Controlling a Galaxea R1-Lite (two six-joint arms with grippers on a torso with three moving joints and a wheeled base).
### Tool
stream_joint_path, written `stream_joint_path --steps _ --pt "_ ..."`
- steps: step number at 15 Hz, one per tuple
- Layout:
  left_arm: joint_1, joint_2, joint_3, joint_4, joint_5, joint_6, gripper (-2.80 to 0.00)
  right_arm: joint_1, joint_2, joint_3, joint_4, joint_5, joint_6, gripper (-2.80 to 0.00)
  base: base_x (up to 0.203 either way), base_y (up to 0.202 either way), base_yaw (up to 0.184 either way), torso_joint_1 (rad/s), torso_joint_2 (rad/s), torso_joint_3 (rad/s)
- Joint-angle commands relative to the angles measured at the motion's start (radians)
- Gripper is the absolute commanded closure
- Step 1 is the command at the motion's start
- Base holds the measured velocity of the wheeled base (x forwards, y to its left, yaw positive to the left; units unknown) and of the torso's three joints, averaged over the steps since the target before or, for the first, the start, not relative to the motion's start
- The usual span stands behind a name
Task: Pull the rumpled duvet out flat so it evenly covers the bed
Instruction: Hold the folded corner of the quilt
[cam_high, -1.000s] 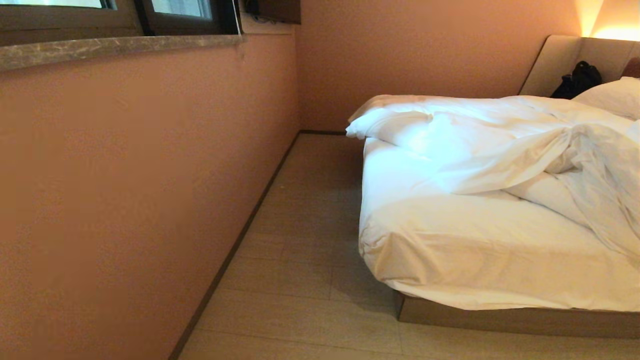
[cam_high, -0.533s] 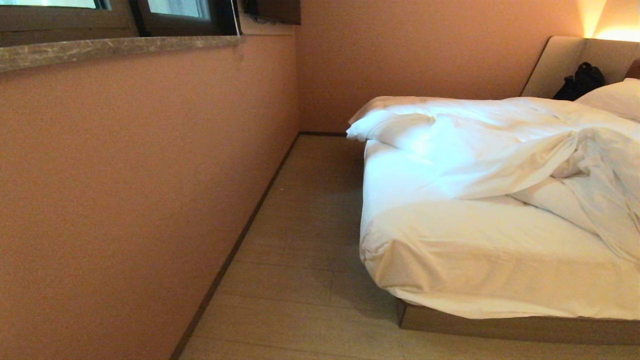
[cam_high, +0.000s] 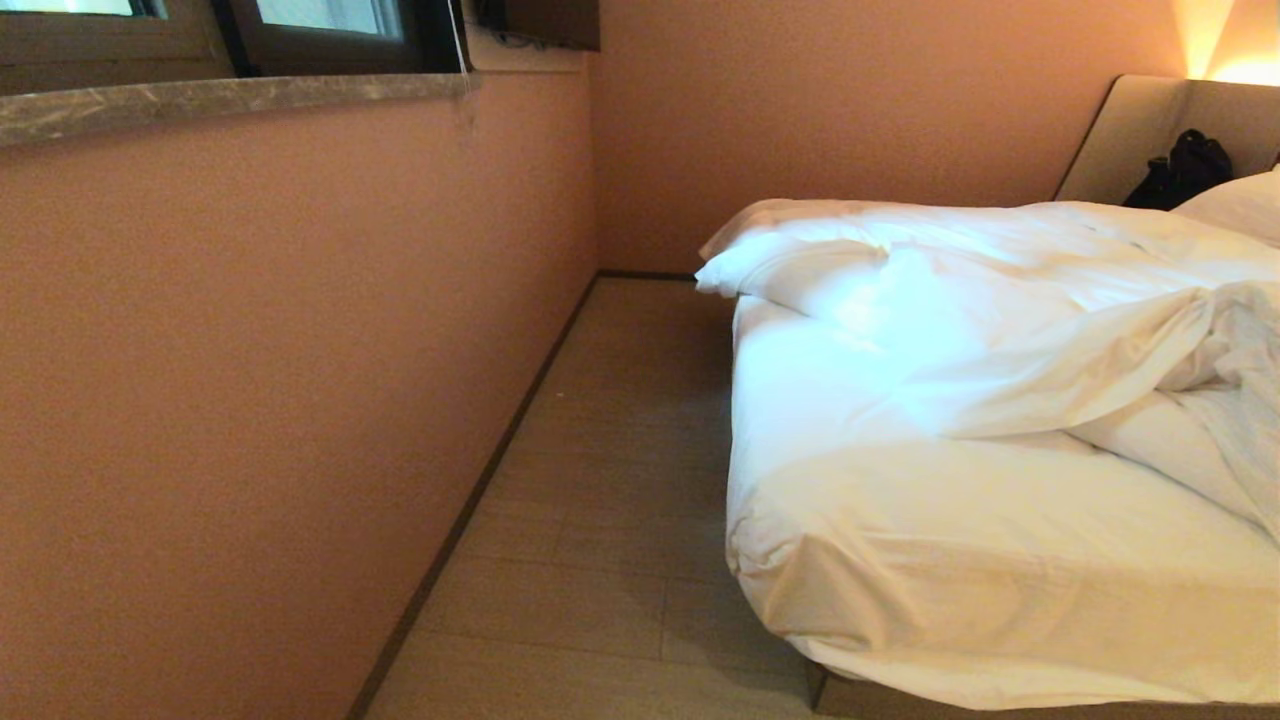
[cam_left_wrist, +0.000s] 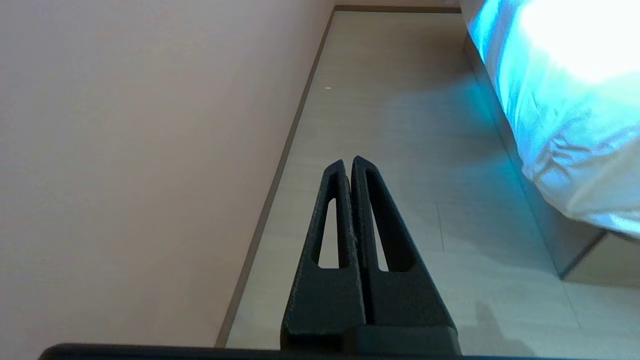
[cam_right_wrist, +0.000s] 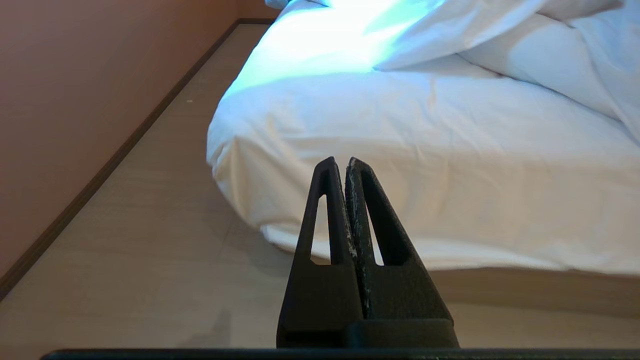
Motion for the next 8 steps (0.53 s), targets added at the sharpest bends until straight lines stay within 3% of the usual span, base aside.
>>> stream_joint_path --steps 1,5,8 --pt "0.000 0.000 0.000 0.000 0.000 0.000 0.00 0.000 0.000 0.000 0.000 0.000 0.000 0.00 0.195 0.000 0.000 0.002 0.00 0.002" --pt "0.000 0.001 0.000 0.000 -0.001 0.004 0.00 0.000 0.000 0.000 0.000 0.000 0.000 0.00 0.176 0.000 0.001 0.005 0.00 0.002" --pt "0.000 0.000 0.000 0.000 0.000 0.002 0.00 0.000 0.000 0.000 0.000 0.000 0.000 0.00 0.000 0.000 0.000 0.000 0.00 0.000"
